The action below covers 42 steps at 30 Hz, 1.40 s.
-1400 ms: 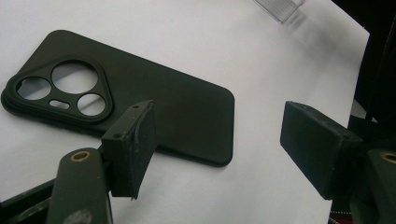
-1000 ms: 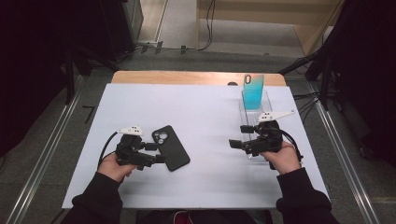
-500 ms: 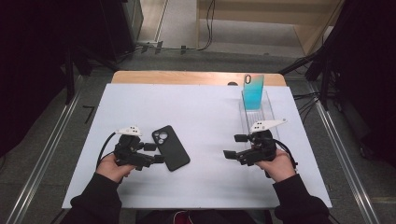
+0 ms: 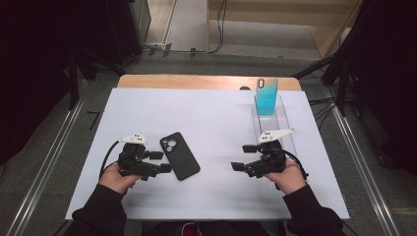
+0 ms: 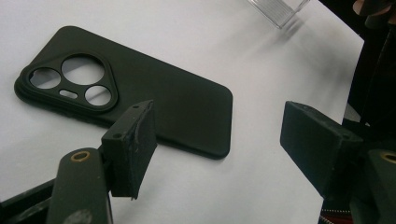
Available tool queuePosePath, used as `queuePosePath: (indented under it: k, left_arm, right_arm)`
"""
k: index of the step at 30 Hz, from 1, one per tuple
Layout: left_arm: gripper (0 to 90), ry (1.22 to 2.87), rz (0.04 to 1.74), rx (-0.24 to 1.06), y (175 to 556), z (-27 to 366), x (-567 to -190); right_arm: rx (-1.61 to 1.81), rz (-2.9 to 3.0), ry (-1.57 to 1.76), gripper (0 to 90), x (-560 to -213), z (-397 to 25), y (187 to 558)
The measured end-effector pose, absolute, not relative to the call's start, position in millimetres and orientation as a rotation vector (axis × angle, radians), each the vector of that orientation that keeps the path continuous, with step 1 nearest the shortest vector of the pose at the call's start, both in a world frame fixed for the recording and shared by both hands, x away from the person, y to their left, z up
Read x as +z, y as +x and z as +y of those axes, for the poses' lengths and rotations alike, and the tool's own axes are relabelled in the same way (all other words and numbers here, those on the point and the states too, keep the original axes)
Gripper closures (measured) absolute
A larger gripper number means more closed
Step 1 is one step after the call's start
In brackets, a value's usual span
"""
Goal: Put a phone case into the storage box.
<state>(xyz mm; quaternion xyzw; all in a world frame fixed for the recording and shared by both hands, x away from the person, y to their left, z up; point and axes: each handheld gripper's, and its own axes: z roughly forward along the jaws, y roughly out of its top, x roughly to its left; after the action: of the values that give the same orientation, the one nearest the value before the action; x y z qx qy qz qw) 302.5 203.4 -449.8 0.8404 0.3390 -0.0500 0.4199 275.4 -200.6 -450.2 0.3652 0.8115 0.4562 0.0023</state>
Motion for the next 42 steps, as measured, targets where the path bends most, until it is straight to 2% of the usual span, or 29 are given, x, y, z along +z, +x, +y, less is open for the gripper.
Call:
queuePosePath:
  k: [23,27,28,29,30,42]
  left_arm:
    - [27.2,2.088,0.869,-0.102,300,209,-449]
    - [27.2,2.084,0.873,-0.102,300,209,-448]
    - [27.2,2.084,0.876,-0.104,300,209,-448]
    - [27.2,2.080,0.875,-0.104,300,209,-448]
    - [27.2,2.079,0.875,-0.100,299,209,-447]
    - [27.2,2.074,0.904,-0.081,293,217,-448]
  right_arm:
    - [1.397,2.460,1.256,11.0,-451,-172,277]
    - [1.396,2.443,1.261,9.0,-452,-165,278]
    - [1.393,2.441,1.253,7.0,-452,-164,279]
    - [1.390,2.441,1.249,0.8,-452,-162,280]
    - [1.380,2.443,1.256,0.0,-452,-161,281]
    - [1.351,2.407,1.286,0.0,-452,-143,291]
